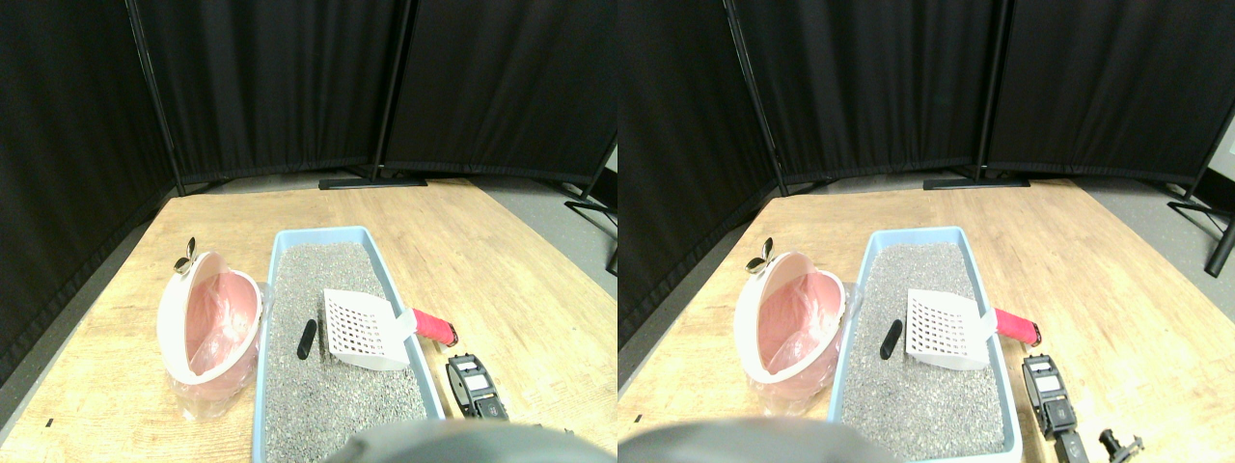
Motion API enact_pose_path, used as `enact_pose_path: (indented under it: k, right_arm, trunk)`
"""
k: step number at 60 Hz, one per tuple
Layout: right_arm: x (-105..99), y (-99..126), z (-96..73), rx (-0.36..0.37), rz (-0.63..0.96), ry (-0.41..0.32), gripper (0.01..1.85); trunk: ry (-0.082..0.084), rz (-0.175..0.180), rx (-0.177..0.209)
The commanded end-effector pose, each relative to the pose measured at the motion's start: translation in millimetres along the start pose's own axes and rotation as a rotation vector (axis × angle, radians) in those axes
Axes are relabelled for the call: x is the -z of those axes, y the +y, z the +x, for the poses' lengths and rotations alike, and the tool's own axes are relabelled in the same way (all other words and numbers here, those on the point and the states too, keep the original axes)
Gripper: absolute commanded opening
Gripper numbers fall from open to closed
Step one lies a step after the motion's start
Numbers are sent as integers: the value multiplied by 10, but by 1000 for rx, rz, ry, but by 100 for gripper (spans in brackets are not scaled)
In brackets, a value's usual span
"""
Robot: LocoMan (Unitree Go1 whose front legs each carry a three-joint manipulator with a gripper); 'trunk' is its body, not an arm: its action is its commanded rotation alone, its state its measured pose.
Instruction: Scoop (unimanual)
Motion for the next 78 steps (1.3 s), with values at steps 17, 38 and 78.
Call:
enact_pose_path:
  k: [17, 38, 78]
  right_arm:
    - [-87, -42, 78, -12, 3, -67, 41]
    - [-142, -98, 167, -61, 128, -94, 80]
    - [24, -71, 613, -107, 269, 11, 94]
  trunk:
    - [3, -3, -1]
    - [13, -7, -3]
    - [31, -31, -41]
